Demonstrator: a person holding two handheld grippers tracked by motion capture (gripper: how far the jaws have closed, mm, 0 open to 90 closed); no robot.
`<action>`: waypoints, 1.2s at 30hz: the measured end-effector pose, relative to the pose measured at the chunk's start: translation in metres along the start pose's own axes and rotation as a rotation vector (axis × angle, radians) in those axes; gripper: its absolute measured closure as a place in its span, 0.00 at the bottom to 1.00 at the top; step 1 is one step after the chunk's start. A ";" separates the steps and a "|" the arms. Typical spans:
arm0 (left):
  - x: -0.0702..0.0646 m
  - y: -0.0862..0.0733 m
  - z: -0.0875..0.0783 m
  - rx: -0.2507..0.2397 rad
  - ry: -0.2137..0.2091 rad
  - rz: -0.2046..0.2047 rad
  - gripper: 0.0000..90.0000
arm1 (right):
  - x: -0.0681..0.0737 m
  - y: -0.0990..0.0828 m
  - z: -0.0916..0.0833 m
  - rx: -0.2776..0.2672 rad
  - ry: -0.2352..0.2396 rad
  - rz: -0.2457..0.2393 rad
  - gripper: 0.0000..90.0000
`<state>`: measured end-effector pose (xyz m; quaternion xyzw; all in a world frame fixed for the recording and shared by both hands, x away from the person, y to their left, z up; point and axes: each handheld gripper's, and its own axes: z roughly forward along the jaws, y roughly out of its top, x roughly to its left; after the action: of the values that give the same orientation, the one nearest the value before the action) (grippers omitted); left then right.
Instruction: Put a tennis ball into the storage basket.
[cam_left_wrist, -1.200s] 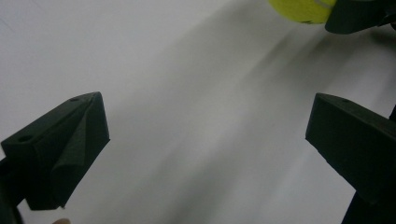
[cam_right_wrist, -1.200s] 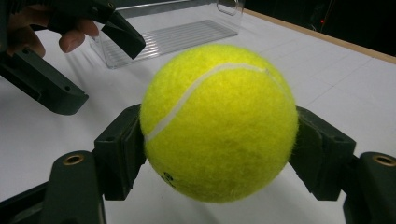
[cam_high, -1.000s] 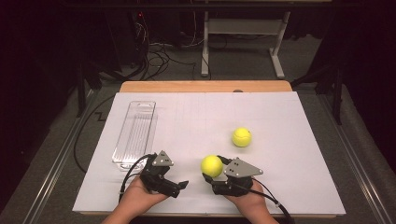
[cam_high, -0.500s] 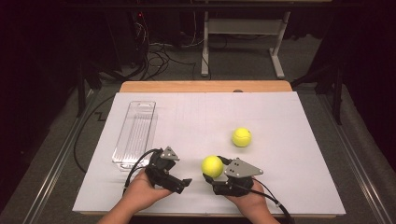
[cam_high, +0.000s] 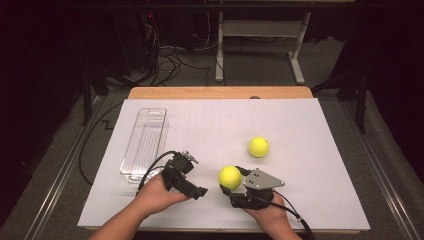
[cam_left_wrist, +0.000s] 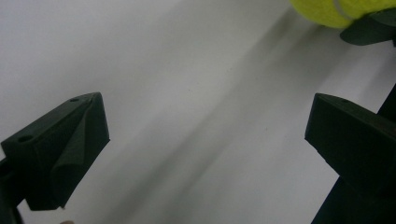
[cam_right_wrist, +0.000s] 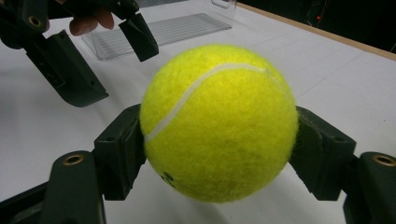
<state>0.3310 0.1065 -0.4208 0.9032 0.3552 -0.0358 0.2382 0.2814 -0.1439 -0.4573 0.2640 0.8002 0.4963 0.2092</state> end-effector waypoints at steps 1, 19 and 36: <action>0.000 0.001 0.000 0.010 -0.003 -0.001 0.01 | 0.000 0.000 0.000 0.001 0.000 0.001 0.31; 0.005 0.011 -0.004 0.129 -0.044 -0.020 0.01 | 0.003 -0.004 0.003 -0.014 0.032 0.006 0.31; 0.003 0.020 -0.015 0.117 -0.057 -0.028 0.01 | 0.005 -0.007 0.002 -0.025 0.040 -0.007 0.31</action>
<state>0.3446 0.1025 -0.4000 0.9091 0.3584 -0.0856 0.1944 0.2776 -0.1415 -0.4647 0.2484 0.7990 0.5106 0.1981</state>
